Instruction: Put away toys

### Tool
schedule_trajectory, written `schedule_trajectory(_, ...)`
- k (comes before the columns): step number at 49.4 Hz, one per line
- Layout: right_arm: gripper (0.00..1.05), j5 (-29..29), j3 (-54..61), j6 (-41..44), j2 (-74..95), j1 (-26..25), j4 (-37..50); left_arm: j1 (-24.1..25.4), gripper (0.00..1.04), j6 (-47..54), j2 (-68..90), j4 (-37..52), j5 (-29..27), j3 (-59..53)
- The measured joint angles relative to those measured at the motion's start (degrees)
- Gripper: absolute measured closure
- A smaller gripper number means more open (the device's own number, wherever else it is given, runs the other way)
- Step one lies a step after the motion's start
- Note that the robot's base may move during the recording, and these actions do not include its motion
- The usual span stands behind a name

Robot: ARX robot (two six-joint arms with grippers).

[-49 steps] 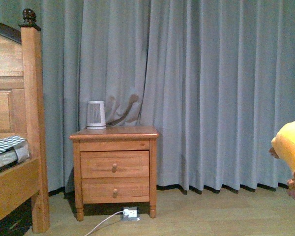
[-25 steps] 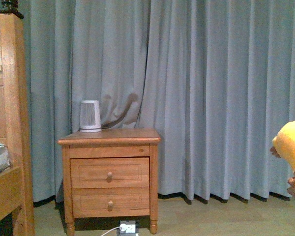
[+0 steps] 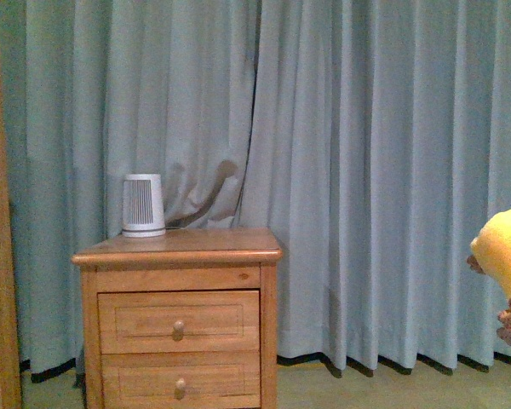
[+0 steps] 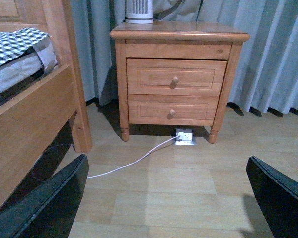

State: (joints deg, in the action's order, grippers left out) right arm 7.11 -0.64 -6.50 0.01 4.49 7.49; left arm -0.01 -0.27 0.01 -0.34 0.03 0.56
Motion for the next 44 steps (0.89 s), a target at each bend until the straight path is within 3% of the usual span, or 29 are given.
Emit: schedule_trajectory(44,0.95,0.0,0.0,0.0,0.0,0.0,0.0,0.0,0.06,0.0,0.0,0.0,0.0,0.0)
